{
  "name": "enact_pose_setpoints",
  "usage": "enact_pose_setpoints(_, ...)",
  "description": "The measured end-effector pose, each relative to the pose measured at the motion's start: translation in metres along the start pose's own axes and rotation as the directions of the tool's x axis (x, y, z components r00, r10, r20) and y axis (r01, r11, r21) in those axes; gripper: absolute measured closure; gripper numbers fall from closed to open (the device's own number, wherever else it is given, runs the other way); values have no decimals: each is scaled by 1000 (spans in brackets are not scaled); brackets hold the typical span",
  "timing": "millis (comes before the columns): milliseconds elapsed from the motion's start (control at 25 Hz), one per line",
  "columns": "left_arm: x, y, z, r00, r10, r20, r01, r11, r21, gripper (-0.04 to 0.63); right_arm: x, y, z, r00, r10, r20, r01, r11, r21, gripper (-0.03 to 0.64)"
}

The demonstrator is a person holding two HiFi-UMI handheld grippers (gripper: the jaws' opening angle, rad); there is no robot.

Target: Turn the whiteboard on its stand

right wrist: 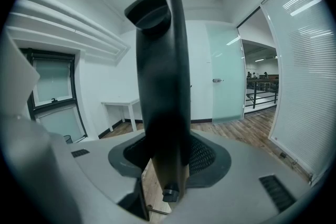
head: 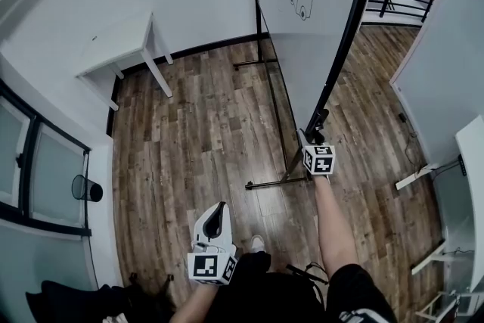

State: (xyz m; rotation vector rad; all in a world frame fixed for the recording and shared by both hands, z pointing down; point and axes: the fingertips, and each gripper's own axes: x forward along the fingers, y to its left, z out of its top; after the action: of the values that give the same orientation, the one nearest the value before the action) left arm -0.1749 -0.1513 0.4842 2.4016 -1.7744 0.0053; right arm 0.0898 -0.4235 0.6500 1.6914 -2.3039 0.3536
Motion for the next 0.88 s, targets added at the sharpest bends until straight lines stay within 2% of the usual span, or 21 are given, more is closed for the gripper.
enact_pose_setpoints(440,-32,-47,-9,1000,23,18,-23,1000,-21,577,-77,32,-34,1000,18,-7,-18,1000,-1,437)
enact_pose_setpoints(880,-86,-102,-21,998,55,30,-54,998,-33,577,-159,62,-68,999,40,-26,-40,999,-9,437)
